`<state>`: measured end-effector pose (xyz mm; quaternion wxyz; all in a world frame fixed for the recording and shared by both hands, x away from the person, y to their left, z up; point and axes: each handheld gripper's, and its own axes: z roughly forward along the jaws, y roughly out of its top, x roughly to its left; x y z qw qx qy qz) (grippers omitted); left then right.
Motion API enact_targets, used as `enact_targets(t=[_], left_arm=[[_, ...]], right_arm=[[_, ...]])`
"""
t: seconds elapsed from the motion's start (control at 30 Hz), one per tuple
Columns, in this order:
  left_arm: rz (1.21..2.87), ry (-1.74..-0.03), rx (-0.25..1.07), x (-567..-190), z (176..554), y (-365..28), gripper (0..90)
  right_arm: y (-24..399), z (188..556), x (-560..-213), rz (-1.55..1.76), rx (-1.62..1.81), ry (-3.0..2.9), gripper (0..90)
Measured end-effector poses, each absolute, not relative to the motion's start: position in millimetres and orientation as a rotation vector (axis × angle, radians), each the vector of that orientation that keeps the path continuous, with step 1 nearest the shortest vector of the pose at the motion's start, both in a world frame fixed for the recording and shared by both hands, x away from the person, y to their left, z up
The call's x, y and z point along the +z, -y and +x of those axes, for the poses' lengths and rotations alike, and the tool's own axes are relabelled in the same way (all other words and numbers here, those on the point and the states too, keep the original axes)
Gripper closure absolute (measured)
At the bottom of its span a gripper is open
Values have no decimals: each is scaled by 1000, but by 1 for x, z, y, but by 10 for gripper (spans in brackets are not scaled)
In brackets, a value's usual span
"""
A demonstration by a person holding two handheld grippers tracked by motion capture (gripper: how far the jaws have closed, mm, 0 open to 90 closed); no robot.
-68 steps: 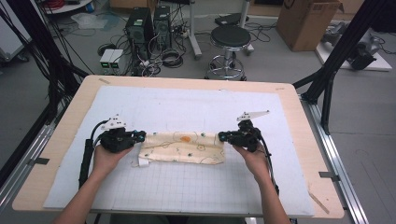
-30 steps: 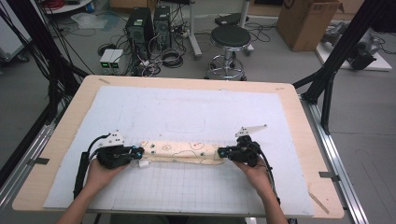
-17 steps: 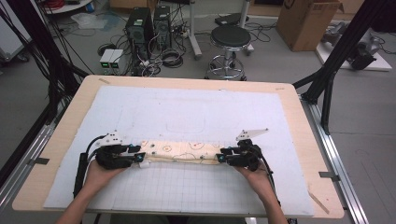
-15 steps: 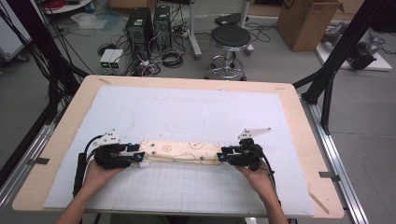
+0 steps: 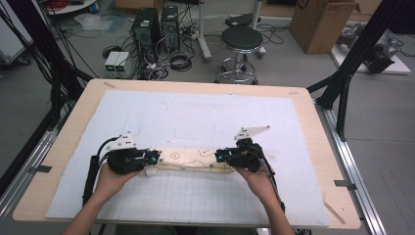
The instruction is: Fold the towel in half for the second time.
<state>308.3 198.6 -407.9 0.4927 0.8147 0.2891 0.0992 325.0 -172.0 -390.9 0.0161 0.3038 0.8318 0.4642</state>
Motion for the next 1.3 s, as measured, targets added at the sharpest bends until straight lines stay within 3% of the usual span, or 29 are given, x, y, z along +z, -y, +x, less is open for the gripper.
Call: enact_targets(t=[0.17,0.7,1.3], left_arm=[[1989,-698,229,-410,314,-179,826],[2185,-697,216,-436,323,-155,832],[2168,-730,228,-434,319,-181,817]], right_arm=[[154,330,-395,918,1437,-2621,848],[115,332,-426,877,1237,-2738,846],[144,328,-433,877,1168,-2724,832]])
